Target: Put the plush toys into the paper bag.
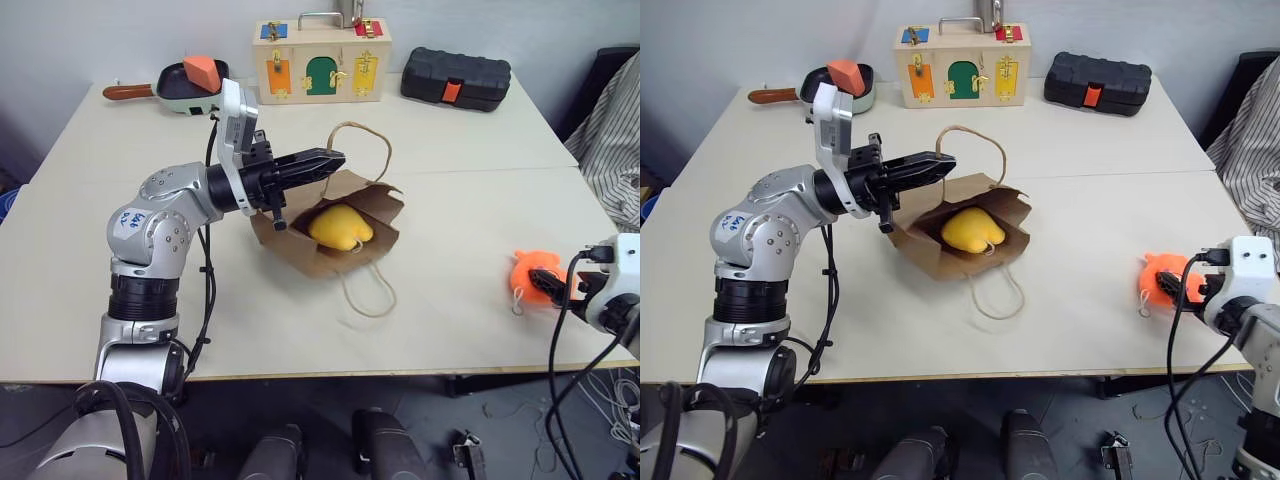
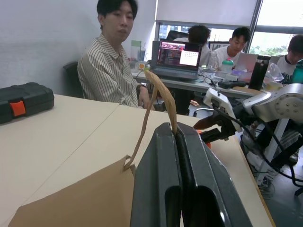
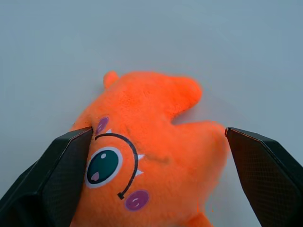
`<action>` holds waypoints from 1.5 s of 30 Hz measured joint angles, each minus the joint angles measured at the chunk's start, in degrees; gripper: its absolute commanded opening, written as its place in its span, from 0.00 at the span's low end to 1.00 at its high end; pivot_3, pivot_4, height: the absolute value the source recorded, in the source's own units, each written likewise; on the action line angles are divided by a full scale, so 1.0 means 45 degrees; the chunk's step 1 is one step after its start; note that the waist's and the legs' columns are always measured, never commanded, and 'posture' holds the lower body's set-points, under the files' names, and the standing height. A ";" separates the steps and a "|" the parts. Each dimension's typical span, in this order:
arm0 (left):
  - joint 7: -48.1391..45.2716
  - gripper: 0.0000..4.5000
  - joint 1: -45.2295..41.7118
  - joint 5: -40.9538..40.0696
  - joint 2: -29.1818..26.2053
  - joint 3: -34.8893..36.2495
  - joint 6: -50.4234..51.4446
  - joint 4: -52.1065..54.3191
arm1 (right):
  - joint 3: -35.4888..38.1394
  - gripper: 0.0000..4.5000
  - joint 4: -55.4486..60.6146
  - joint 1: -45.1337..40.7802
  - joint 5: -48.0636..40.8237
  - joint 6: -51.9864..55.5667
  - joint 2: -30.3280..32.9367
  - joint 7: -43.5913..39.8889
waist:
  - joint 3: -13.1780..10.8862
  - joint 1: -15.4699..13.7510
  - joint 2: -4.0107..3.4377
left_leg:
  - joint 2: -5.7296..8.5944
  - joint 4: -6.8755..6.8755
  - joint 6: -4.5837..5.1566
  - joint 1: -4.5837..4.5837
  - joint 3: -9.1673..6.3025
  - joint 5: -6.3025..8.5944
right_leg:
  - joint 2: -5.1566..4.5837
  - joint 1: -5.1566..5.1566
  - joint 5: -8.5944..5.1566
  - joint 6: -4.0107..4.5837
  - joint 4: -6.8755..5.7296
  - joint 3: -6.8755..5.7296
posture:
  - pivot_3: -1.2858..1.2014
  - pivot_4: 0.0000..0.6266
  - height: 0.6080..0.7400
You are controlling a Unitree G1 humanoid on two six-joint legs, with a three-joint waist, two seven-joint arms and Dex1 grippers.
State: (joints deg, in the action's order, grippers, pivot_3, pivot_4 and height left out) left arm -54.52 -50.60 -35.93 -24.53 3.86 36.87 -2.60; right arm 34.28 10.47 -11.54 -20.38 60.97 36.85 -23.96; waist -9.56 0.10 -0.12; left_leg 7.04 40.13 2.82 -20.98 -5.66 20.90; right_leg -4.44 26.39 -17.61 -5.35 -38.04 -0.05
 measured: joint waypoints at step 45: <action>0.0036 0.00 -0.0553 -0.0029 0.0438 -0.0249 0.0389 0.0052 | -0.7189 0.19 -0.2119 -0.7052 -0.2481 -0.1969 -0.7231 0.1975 | 0.0008 0.0623 0.0007 | 0.0030 0.0004 0.0000 -0.0019 -0.0070 -0.0002 | -0.0009 0.0043 0.0001 -0.0001 -0.0054 -0.0039 | 0.52 0.24 1.00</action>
State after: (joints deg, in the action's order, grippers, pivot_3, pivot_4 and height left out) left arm -54.36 -53.09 -36.06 -22.56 2.74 38.62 -2.36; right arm 1.93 0.94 -43.27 -31.55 52.11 4.31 -15.07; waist -9.53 2.91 -0.09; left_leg 7.18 40.15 2.82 -21.07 -5.98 20.89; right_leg -4.48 26.58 -17.60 -5.36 -38.28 -0.22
